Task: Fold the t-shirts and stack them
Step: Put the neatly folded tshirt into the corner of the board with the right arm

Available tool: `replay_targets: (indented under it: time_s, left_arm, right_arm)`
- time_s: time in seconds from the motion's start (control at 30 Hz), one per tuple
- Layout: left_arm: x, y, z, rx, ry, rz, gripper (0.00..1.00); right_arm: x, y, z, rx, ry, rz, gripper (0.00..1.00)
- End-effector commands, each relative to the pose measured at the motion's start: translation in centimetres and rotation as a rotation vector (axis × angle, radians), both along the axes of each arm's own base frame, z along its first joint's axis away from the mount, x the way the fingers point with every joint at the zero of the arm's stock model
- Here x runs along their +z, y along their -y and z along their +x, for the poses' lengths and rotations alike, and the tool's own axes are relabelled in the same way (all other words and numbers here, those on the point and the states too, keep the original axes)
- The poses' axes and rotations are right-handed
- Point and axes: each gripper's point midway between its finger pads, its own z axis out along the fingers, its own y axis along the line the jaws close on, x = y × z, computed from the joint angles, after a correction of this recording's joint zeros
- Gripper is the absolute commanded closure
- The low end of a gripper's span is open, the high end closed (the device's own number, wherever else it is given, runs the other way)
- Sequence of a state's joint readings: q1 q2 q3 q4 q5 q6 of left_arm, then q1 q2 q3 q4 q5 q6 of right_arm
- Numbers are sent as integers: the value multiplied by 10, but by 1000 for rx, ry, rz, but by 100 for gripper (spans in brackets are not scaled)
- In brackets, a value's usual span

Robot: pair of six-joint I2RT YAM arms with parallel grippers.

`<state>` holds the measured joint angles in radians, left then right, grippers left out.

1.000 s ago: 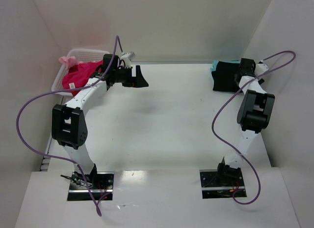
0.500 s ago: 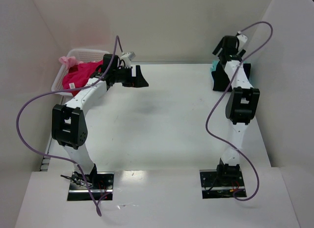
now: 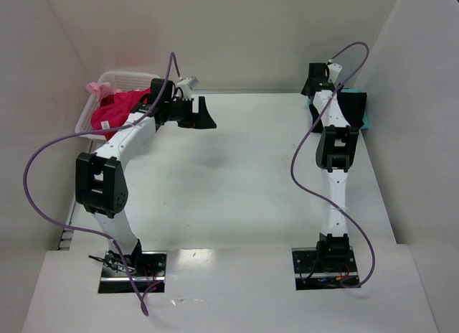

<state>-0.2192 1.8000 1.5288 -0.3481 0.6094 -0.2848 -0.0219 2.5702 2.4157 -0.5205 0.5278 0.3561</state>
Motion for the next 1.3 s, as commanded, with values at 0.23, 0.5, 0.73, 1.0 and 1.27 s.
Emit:
replay_targets:
  time_s: [0.23,0.5,0.73,1.0,1.27]
  left_arm:
    - [12,1,7,-35,37,-1,1]
    - [21,3,10,-20,35,-19,1]
    - [25,1,10,10,54,-30,1]
    - [21,7,-1,9,35,-33,1]
    - [19,-1,-7,18,20,17,1]
  right_arm:
    - [-29,18,-7,-73,-69,-59,0]
    - [-16,-23,28,142,33,84,0]
    - [87,3,18,34,178,11,0]
    - [78,75,-8,-155,116,-111,0]
    - [20,105,-20,-178,8,-89,0]
